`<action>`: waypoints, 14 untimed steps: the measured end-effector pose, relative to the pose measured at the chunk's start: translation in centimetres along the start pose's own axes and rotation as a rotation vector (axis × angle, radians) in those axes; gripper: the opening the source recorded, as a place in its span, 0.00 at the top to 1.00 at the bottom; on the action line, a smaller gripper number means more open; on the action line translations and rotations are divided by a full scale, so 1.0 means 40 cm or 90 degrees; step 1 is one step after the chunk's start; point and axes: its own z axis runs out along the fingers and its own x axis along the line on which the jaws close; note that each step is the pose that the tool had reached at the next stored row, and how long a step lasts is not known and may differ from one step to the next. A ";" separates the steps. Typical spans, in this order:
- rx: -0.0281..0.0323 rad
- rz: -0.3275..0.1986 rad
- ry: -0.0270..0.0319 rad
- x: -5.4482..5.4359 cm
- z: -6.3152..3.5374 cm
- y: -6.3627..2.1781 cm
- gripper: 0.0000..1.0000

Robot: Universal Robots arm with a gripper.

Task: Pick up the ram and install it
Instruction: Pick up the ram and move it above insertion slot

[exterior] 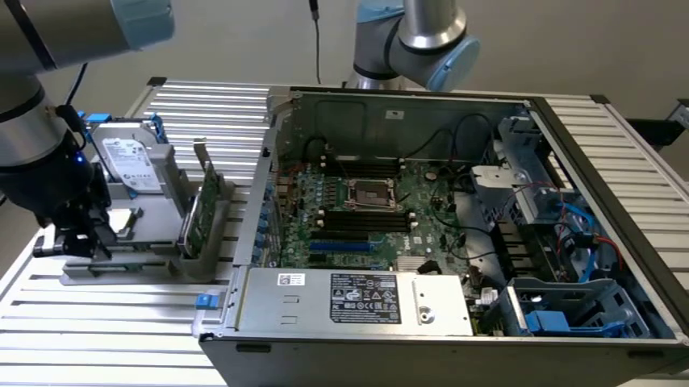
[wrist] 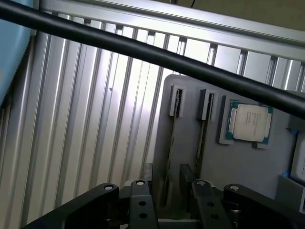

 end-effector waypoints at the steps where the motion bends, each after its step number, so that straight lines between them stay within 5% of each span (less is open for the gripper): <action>1: 0.0001 -0.001 0.0000 0.000 0.005 0.000 0.64; 14: -0.0001 -0.005 0.0001 0.003 0.064 -0.001 0.64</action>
